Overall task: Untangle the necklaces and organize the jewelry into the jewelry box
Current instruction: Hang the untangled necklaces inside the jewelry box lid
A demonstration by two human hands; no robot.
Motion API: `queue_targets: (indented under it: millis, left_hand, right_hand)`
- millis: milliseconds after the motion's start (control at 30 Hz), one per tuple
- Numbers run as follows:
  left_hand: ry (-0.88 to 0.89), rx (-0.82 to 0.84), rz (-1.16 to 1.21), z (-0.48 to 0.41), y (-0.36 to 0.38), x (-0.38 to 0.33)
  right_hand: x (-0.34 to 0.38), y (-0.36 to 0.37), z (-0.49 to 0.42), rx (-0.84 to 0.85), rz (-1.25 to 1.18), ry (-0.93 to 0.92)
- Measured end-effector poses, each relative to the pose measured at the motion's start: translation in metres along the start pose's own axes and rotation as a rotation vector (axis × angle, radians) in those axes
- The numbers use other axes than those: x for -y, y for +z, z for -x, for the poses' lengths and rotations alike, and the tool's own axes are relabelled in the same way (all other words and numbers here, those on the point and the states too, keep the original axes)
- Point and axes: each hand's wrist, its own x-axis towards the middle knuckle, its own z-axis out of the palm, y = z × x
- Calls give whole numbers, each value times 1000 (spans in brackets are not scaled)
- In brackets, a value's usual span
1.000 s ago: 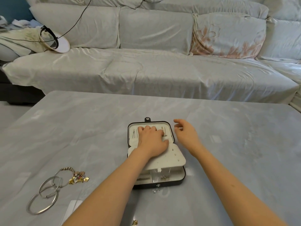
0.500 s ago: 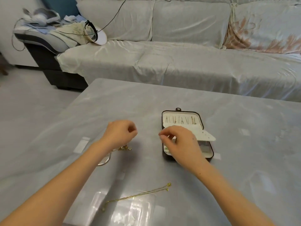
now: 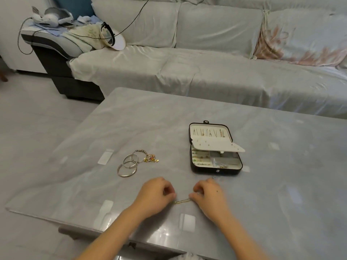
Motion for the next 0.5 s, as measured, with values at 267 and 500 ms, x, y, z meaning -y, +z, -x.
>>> queue_targets:
  millis: [267, 500]
  left_hand:
    - [68, 35, -123, -18, 22, -25]
    - [95, 136, -95, -18, 21, -29]
  right_hand:
    - [1, -6, 1, 118, 181, -159]
    - [-5, -24, 4, 160, -158, -144]
